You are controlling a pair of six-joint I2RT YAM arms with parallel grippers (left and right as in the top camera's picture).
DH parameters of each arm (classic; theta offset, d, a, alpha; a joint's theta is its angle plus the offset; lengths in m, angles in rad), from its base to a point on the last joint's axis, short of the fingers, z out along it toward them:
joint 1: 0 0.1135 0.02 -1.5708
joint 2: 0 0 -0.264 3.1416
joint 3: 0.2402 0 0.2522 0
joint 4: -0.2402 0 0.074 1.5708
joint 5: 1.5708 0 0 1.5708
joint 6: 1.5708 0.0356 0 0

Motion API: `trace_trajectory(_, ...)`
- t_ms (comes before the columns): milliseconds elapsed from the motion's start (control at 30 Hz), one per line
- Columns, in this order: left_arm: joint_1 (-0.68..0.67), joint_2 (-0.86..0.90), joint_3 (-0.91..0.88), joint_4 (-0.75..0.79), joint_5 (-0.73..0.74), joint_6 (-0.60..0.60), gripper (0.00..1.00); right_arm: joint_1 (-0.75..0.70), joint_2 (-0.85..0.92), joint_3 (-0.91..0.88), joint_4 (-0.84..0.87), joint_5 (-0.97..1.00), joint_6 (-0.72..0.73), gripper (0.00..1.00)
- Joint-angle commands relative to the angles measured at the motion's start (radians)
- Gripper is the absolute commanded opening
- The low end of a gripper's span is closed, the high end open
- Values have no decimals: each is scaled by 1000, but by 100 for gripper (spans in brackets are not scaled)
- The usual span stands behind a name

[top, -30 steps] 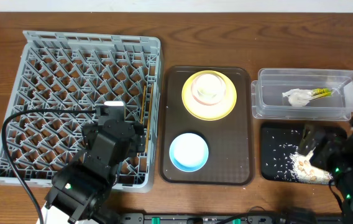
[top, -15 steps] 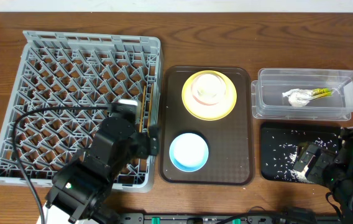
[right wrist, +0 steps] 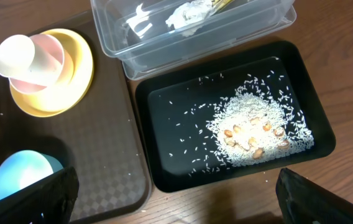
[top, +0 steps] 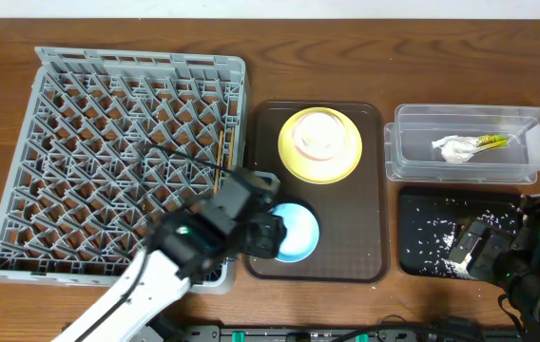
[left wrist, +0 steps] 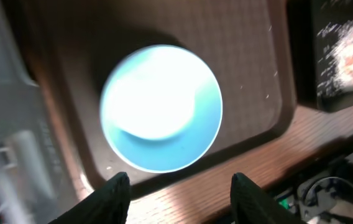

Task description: Sort waste into correct bins and load items into the dishwasher

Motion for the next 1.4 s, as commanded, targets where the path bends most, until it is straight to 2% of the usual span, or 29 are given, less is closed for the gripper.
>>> trace_trajectory(0,-95,72,3,39,-55,-59,53,-5,1,3,-1,-1,9,99)
trace_trajectory(167,-233,188,3,133,-142,-60,45,-5,1,3,-1,0,9,99)
trace_trajectory(400,-351,341,3,237,-299,-58,43,-5,1,3,-1,-1,9,99)
trace_trajectory(633,-370,460,3,266,-425,-58,39,-5,1,3,-1,0,9,99)
trace_trajectory(933,-371,552,3,269,-422,-63,38,-5,1,3,-1,0,9,99)
trace_trajectory(1000,-371,551,3,267,-422,-66,27,-5,1,3,-1,-1,9,99)
trace_trajectory(1067,-371,549,3,267,-422,-66,8,-5,1,3,-1,0,9,99)
trace_trajectory(1367,-370,466,40,237,-421,-28,8,-5,1,3,-1,0,9,99)
